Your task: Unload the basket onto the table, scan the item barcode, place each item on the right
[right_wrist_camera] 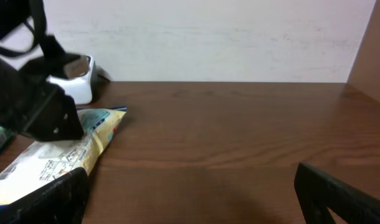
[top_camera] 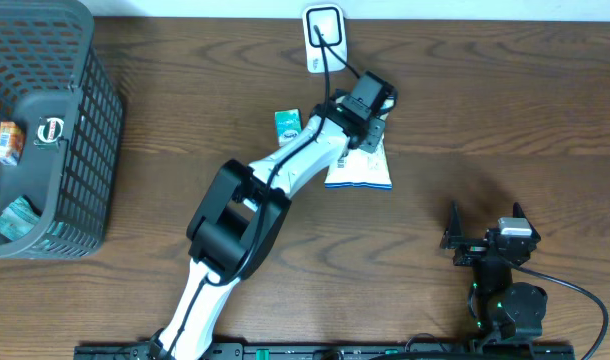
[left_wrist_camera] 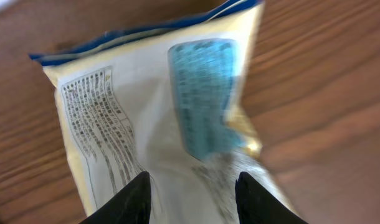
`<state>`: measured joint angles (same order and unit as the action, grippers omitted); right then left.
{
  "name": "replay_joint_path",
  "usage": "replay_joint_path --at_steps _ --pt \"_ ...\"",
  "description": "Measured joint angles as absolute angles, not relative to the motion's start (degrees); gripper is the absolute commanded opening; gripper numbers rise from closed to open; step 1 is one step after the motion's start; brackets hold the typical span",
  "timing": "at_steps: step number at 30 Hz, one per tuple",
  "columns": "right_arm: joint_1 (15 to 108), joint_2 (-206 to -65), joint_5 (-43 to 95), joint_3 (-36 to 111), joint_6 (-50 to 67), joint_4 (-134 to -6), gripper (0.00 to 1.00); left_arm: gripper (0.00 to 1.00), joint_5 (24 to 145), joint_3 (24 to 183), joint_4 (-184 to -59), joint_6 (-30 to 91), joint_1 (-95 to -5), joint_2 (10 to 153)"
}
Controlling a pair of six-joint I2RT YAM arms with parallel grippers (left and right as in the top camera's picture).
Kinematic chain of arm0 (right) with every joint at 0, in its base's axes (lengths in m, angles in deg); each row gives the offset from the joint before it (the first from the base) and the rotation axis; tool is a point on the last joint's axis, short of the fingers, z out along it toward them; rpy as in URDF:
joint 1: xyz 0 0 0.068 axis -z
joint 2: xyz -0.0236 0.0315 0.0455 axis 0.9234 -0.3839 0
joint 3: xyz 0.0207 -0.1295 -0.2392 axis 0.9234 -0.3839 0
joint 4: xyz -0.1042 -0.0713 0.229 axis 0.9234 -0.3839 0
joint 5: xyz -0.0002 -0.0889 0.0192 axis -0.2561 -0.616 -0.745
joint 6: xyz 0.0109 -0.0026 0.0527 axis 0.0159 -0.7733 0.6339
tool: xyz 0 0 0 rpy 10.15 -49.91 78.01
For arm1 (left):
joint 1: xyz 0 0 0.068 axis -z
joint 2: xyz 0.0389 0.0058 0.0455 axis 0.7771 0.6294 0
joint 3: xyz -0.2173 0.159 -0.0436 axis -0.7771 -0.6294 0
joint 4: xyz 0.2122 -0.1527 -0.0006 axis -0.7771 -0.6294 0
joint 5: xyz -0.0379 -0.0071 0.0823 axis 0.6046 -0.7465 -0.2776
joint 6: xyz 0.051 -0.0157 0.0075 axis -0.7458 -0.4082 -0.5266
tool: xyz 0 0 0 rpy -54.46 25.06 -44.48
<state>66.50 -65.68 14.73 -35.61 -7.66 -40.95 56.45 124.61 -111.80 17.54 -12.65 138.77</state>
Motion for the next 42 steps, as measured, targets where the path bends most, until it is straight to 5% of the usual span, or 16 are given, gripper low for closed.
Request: replay_joint_path --at_steps 14,28,42 --pt "66.5 -65.68 14.73 -35.61 -7.66 -40.95 0.99 0.43 60.8 122.58 -126.92 28.03 -12.3 129.07" --pt "66.5 -65.68 14.73 -35.61 -7.66 -40.95 0.99 0.43 62.89 121.03 -112.3 29.28 -11.84 138.4" --pt "66.5 -65.68 14.73 -35.61 -7.66 -40.95 0.99 0.43 62.85 121.14 -115.86 29.14 -14.59 136.83"
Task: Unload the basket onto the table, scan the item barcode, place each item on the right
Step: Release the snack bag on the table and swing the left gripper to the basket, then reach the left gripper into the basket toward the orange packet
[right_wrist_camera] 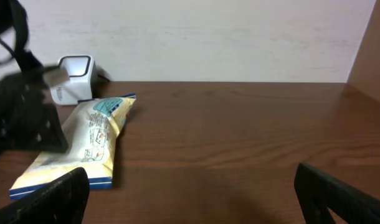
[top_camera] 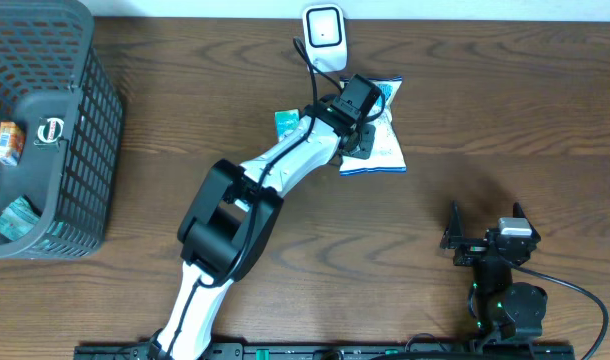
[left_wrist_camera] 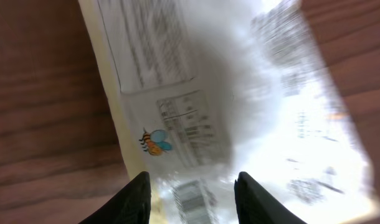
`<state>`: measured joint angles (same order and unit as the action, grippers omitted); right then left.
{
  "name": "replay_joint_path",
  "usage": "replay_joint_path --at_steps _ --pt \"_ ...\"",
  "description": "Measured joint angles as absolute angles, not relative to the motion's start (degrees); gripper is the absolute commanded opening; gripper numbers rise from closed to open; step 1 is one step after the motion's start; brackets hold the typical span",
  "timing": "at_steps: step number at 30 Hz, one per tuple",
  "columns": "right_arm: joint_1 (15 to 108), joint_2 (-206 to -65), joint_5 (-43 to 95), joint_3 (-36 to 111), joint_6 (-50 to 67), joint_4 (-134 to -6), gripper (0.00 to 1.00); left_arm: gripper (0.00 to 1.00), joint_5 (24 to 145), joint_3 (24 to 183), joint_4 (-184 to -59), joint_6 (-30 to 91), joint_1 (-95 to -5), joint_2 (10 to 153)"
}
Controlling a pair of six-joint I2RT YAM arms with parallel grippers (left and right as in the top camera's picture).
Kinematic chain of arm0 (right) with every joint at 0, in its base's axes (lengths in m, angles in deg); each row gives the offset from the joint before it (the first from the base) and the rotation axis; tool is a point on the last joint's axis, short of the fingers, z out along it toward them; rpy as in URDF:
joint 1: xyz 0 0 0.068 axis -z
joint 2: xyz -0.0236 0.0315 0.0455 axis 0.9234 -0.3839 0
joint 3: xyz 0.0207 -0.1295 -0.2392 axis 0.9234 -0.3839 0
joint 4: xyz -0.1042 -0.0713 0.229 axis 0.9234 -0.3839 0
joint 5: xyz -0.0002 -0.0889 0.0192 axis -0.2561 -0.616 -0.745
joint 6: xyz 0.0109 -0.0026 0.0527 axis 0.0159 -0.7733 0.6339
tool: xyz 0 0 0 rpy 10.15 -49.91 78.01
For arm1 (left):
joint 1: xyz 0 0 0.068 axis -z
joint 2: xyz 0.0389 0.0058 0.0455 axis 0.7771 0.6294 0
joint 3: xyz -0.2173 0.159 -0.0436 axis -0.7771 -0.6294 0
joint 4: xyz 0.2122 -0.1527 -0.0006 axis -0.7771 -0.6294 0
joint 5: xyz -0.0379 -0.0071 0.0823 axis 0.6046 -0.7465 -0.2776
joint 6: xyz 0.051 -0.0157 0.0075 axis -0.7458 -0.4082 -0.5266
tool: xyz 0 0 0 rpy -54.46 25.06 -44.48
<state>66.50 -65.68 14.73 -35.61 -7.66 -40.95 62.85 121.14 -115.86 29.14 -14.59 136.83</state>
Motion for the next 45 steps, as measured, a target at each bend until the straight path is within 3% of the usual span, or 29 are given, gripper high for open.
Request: replay_joint_path --at_steps 12,21,25,26,27,33,38,45 --pt "66.5 -65.68 14.73 -35.61 -7.66 -40.95 0.99 0.44 57.78 121.92 -115.38 24.64 -21.92 110.97" --pt "66.5 -65.68 14.73 -35.61 -7.66 -40.95 0.99 0.44 52.69 121.92 -114.05 23.9 -45.87 99.69" --pt "66.5 -65.68 14.73 -35.61 -7.66 -40.95 0.99 0.44 51.66 121.92 -113.96 23.9 -57.37 98.51" --pt "66.5 -65.68 14.73 -35.61 -7.66 -40.95 0.99 0.54 51.59 121.92 -114.48 23.9 -59.51 98.51" --pt "66.5 -65.68 14.73 -35.61 -7.66 -40.95 0.99 0.58 51.59 121.92 -115.07 23.9 -61.56 98.53" --pt "66.5 -65.68 14.71 -35.61 -7.66 -40.95 0.99 0.58 49.8 121.92 -117.81 21.1 -72.67 100.92" --pt "66.5 -65.68 14.73 -35.61 -7.66 -40.95 0.99 0.66 48.88 121.92 -120.15 13.08 -78.13 106.4" --pt "66.5 -65.68 14.73 -35.61 -7.66 -40.95 0.99 0.66 48.86 121.88 -121.48 2.15 -81.98 113.66"
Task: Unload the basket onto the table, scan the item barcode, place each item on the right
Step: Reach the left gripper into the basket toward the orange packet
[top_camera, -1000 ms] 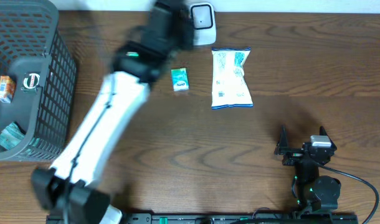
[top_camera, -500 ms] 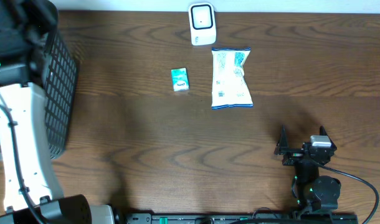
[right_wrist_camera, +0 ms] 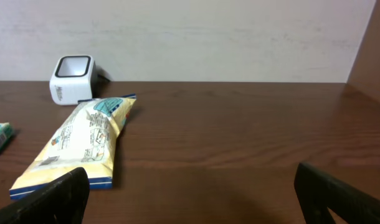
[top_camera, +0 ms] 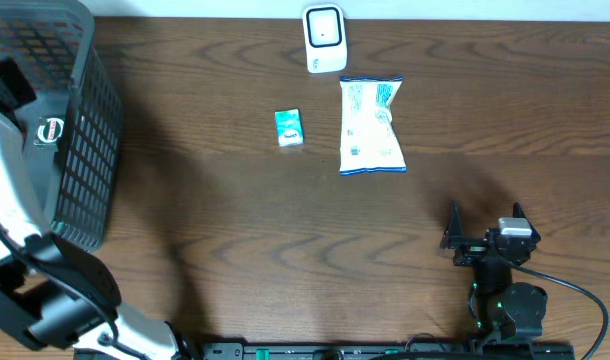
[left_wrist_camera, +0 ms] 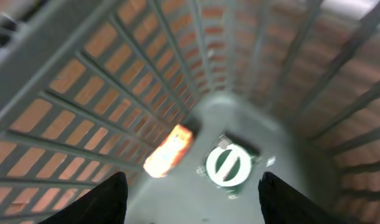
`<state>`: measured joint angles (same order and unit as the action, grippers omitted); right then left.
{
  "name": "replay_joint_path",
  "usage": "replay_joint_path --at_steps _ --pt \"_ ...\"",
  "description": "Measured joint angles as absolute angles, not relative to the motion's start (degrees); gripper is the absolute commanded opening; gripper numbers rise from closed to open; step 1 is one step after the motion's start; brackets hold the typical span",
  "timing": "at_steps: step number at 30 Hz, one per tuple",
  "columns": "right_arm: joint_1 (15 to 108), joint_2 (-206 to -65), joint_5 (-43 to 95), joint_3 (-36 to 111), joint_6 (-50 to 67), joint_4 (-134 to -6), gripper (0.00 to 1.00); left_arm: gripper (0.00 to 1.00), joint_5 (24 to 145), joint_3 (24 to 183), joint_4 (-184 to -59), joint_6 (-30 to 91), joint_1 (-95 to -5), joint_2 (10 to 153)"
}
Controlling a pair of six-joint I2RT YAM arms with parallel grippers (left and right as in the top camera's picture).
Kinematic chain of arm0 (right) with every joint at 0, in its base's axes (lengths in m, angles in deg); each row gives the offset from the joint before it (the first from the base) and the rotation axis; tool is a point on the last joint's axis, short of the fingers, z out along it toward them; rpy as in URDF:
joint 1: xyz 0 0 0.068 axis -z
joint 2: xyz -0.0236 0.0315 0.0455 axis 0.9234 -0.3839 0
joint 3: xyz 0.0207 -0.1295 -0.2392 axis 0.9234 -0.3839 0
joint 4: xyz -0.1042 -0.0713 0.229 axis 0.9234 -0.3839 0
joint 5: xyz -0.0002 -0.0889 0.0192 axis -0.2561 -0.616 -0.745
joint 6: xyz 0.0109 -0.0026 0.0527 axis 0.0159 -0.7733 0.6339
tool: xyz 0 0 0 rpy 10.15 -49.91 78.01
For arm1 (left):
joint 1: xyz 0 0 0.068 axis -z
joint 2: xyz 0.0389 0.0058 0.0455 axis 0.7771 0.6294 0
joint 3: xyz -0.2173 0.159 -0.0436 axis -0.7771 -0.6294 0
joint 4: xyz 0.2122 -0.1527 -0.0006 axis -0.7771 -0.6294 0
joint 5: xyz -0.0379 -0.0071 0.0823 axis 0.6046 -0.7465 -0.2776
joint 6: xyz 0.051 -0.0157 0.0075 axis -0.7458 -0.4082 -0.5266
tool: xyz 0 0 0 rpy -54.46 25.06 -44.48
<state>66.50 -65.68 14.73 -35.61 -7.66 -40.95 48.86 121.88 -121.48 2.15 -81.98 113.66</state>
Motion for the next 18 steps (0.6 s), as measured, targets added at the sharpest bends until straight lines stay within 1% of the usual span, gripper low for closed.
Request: replay_joint_path --at_steps 12,18 --pt "66.5 -65.68 14.73 -35.61 -7.66 -40.95 0.99 0.66 48.69 121.88 -121.17 -14.48 -84.4 124.61" --pt "66.5 -65.68 14.73 -35.61 -7.66 -40.95 0.99 0.66 44.67 121.77 -115.75 -21.1 -84.71 129.64"
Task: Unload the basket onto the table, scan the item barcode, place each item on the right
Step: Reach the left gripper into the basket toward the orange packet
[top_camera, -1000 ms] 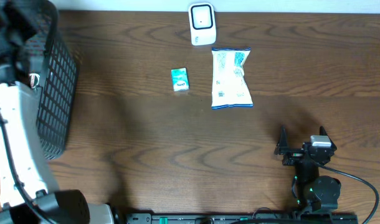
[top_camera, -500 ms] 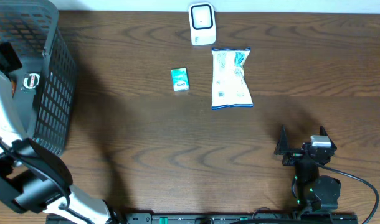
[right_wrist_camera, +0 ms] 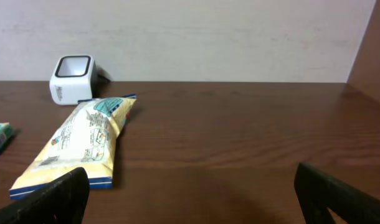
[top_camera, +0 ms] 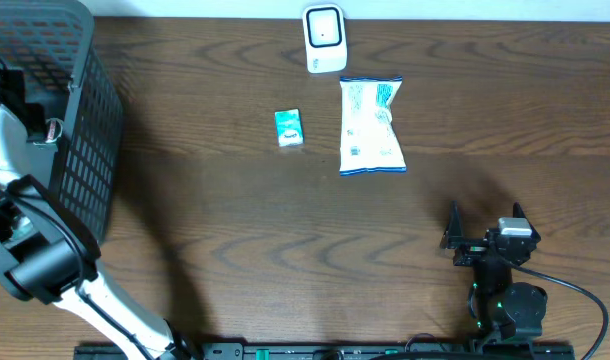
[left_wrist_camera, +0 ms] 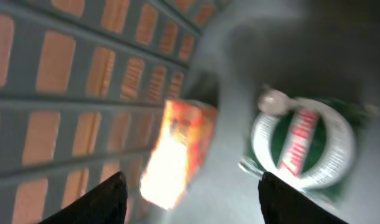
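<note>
My left gripper [left_wrist_camera: 191, 205] is open, down inside the grey mesh basket [top_camera: 90, 120] at the table's left edge. An orange box [left_wrist_camera: 177, 152] lies just ahead of the fingers, blurred. A round green-and-white item [left_wrist_camera: 302, 143] lies to its right. From overhead the left gripper [top_camera: 35, 108] sits over the basket's dark inside. The white scanner [top_camera: 324, 38] stands at the table's far edge. A yellow-white snack bag [top_camera: 371, 125] lies flat in front of it. My right gripper [right_wrist_camera: 190, 199] rests open near the front edge, holding nothing.
A small teal box [top_camera: 289, 128] lies left of the snack bag. More teal packaging [top_camera: 15, 222] sits in the basket's near corner. The basket's walls [left_wrist_camera: 84, 74] close in around my left gripper. A wall [right_wrist_camera: 190, 37] runs behind the scanner [right_wrist_camera: 71, 78].
My left gripper sits lower in the basket, with the orange box and the round item larger and closer in its view. It is still open. Right arm, bag and scanner are unchanged.
My left gripper was on the snack bag below the scanner with its jaws narrow. Then the bag was nearer the scanner with the gripper still on it. Later the bag lay alone on the table and the gripper was open over the basket, now deeper inside.
</note>
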`<state>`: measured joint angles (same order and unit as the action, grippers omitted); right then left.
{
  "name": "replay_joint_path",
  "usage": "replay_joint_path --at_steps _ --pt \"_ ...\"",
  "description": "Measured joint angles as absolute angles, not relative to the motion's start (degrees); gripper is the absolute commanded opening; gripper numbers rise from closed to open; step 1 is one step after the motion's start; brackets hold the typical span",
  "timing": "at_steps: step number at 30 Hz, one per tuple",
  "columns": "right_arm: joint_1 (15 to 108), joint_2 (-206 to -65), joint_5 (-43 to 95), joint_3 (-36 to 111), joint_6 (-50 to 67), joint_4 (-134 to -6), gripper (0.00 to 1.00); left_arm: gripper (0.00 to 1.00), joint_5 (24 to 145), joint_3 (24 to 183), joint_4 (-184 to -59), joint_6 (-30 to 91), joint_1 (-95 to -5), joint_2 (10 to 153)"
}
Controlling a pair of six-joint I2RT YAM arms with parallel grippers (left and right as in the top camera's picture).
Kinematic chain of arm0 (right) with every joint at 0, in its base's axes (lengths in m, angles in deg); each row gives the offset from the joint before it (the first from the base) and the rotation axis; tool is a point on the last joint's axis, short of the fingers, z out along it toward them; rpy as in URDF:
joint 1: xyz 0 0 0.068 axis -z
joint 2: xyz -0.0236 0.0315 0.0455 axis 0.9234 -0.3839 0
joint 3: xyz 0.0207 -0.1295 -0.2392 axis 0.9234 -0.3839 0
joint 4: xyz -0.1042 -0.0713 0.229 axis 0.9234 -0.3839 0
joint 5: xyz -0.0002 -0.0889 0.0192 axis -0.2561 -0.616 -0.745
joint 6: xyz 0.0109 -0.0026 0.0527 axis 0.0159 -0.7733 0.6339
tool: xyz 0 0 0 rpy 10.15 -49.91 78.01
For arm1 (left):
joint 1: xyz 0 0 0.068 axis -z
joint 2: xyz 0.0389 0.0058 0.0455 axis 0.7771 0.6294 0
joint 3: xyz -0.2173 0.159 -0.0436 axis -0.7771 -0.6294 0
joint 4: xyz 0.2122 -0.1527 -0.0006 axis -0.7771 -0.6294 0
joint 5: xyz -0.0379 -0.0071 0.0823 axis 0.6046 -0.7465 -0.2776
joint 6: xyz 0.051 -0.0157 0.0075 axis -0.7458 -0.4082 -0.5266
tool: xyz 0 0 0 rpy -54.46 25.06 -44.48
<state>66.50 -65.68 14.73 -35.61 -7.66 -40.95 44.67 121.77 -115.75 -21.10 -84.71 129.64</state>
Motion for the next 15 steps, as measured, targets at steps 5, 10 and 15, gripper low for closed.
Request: replay_joint_path --at_steps 5,10,15 --pt "66.5 -65.68 14.73 -35.61 -7.66 -40.95 0.99 0.62 42.76 121.77 -112.6 -22.77 -85.26 130.49" --pt "66.5 -65.68 14.73 -35.61 -7.66 -40.95 0.99 0.63 42.96 121.77 -112.87 -24.01 -86.61 132.19" --pt "66.5 -65.68 14.73 -35.61 -7.66 -40.95 0.99 0.63 44.8 121.77 -112.93 -24.45 -87.55 134.71"
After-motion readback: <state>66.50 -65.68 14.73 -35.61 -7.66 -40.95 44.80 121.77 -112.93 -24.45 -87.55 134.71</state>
